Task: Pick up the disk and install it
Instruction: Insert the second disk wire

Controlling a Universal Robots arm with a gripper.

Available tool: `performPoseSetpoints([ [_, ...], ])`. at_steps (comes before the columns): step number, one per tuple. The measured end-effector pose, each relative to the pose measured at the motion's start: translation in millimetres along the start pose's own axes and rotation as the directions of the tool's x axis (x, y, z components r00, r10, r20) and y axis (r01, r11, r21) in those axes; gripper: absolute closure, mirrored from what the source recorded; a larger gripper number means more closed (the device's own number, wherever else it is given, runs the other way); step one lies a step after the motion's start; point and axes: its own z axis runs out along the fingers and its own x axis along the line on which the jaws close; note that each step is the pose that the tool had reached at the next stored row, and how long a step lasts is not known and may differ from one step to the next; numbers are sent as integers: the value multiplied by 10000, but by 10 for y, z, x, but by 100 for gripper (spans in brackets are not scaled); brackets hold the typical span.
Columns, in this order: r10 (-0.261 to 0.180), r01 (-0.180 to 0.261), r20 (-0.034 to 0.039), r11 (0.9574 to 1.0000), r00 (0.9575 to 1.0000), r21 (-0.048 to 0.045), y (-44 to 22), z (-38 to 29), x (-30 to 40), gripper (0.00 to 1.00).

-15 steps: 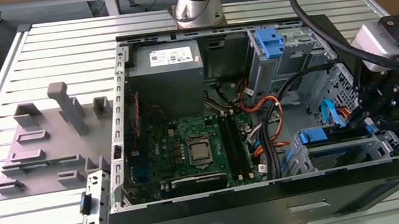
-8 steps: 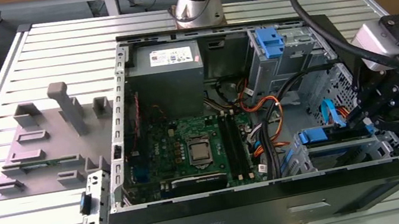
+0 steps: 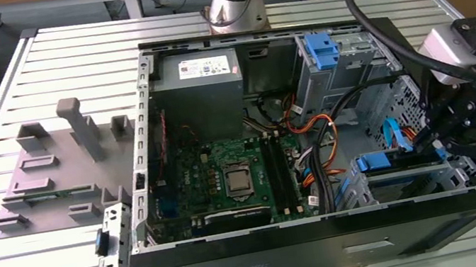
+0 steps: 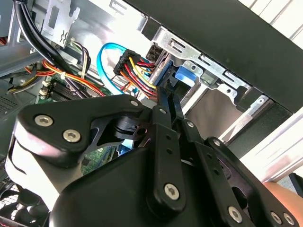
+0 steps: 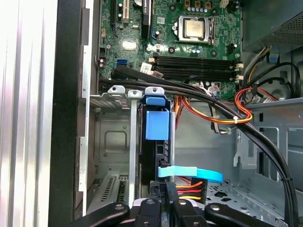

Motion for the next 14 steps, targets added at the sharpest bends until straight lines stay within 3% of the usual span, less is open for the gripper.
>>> performPoseSetpoints([
  [14,0,0,0,10000,10000,0,-2,29,-15,84],
])
